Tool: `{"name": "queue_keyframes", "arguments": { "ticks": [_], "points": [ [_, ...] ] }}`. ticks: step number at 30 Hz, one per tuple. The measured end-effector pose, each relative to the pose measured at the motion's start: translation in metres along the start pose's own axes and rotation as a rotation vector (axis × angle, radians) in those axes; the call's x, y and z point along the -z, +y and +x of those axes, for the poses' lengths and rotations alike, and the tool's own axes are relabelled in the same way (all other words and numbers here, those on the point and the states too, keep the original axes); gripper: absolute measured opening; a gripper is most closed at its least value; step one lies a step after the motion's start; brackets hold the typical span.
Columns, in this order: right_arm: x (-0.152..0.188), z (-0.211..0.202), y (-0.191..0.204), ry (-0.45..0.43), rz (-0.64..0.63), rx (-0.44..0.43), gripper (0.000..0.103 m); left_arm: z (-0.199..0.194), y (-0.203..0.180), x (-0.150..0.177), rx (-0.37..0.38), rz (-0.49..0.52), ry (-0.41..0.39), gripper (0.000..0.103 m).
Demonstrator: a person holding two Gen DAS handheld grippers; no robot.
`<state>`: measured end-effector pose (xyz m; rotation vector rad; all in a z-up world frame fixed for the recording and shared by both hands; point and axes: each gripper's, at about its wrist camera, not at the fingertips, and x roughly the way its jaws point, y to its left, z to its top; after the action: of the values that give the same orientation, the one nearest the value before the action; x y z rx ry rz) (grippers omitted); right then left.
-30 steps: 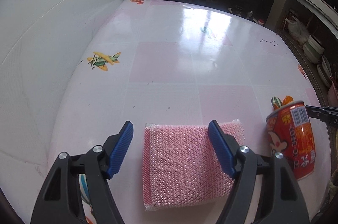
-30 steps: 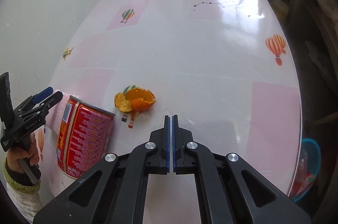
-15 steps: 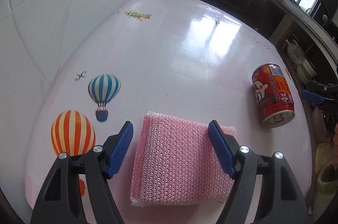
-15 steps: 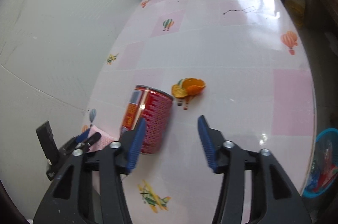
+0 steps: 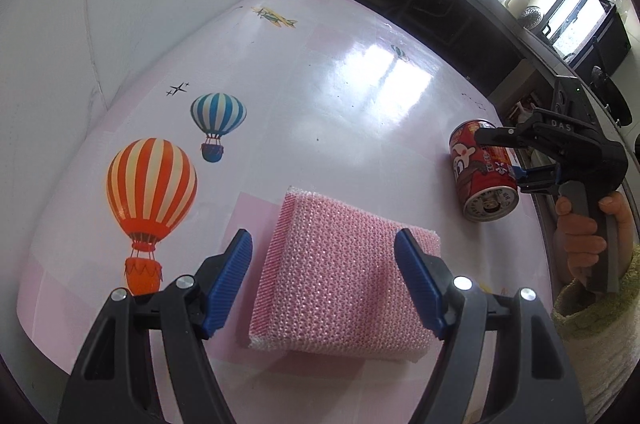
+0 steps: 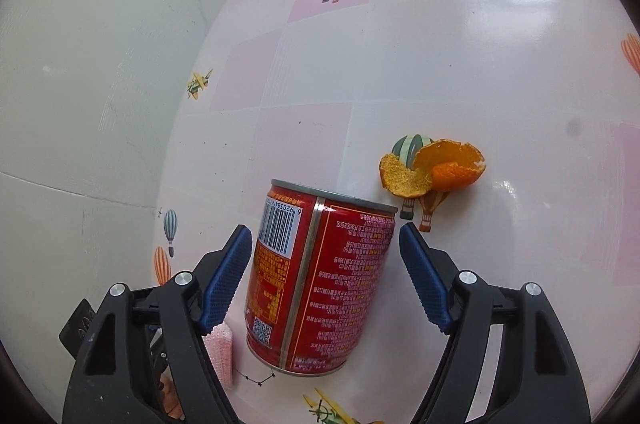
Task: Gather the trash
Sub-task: 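Grasp the red can with the right gripper while the left gripper holds the sponge, then lift the red can with the right gripper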
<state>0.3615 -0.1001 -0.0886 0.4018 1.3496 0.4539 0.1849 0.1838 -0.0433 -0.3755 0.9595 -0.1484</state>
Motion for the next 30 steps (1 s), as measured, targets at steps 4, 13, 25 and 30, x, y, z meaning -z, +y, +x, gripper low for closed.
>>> {"name": "queue_keyframes", "arguments": {
  "ticks": [4, 13, 25, 30],
  "points": [
    [0.008, -0.006, 0.011, -0.046, -0.064, 0.044, 0.066, -0.007, 0.005, 0.004, 0.037, -0.027, -0.01, 0.071],
    [0.078, -0.045, 0.041, -0.305, -0.405, 0.266, 0.065, -0.013, 0.008, 0.004, 0.066, -0.04, -0.021, 0.071],
    [0.156, -0.069, 0.015, -0.441, -0.525, 0.407, 0.064, -0.011, -0.012, 0.029, 0.148, -0.013, 0.038, 0.071],
    [0.177, -0.077, 0.01, -0.465, -0.513, 0.423, 0.064, -0.011, -0.048, 0.052, 0.255, 0.104, 0.108, 0.071]
  ]
}}
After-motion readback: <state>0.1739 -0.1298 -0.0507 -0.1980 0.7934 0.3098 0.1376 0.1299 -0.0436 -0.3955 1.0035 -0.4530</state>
